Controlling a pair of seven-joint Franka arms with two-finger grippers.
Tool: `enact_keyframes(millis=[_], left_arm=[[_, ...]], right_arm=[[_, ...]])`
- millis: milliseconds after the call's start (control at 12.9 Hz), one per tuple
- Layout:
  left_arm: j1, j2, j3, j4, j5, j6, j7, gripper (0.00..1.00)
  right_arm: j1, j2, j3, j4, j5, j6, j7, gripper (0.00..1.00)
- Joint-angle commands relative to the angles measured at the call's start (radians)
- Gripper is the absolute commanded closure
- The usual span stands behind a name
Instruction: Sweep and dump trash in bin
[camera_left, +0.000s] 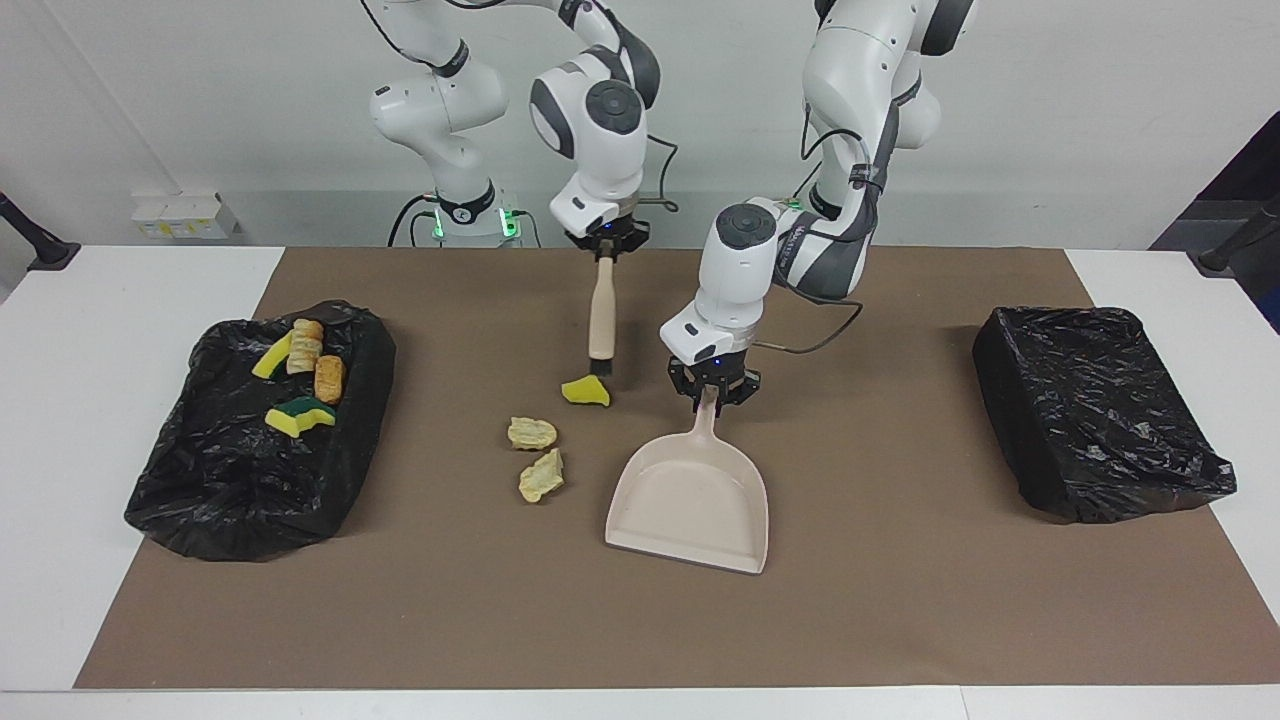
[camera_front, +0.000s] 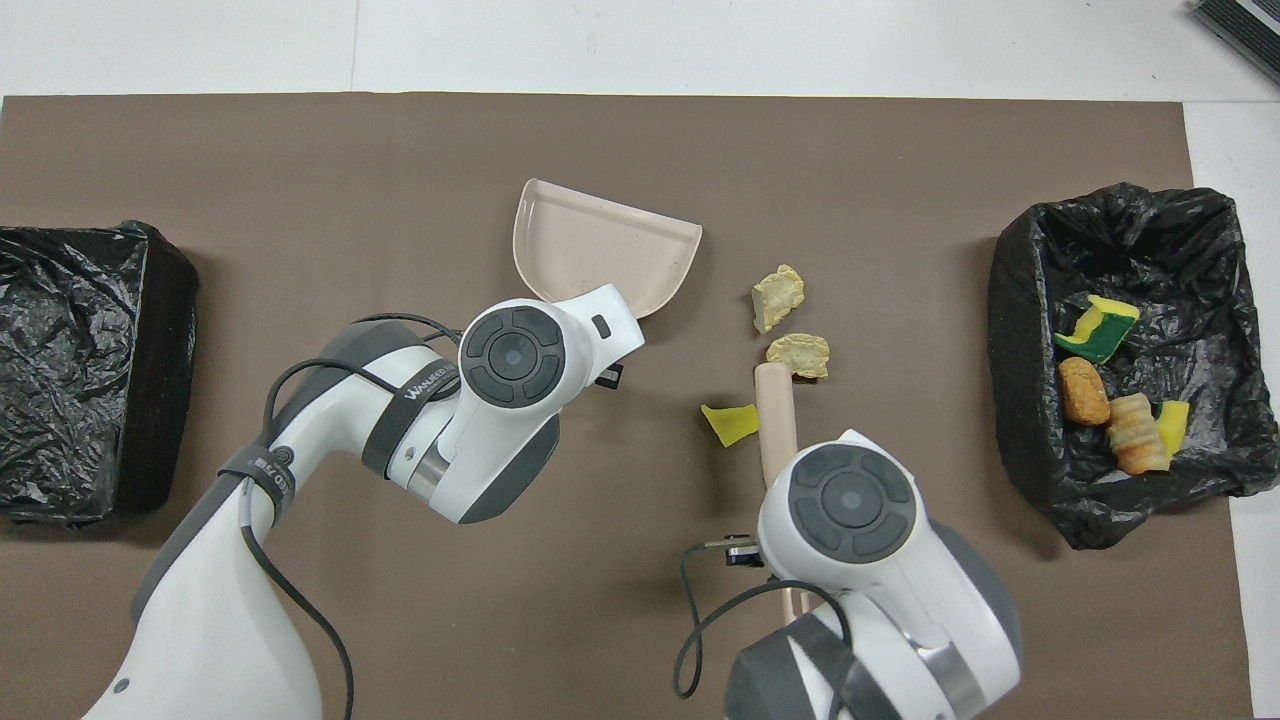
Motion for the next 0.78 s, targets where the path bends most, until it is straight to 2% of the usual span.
enact_keyframes(millis=[0,155,388,699], left_arm=[[0.023,-0.056,0.012,-0.005,0.025,-0.056,0.174,0.98],[0.05,-0.084,0.012,-0.008,0.024,-0.136,0.435,1.0],[0.065,-0.104,0.012,-0.015,0.025,-0.234,0.666,1.0],[0.08,-0.116,0.012,-0.033,0.025,-0.274,0.911,1.0]], right_arm=[[-0.132,0.048,0.013,0.034,-0.076,0.041,-0.22,1.0],[-0.193,0.124,0.015,0.124,-0.181,0.026,-0.31,1.0],[-0.227,0.272,0.019,0.238,-0.312,0.041,-0.384,1.0],[-0.198,0.338,0.025,0.229,-0.259,0.066,-0.37,1.0]])
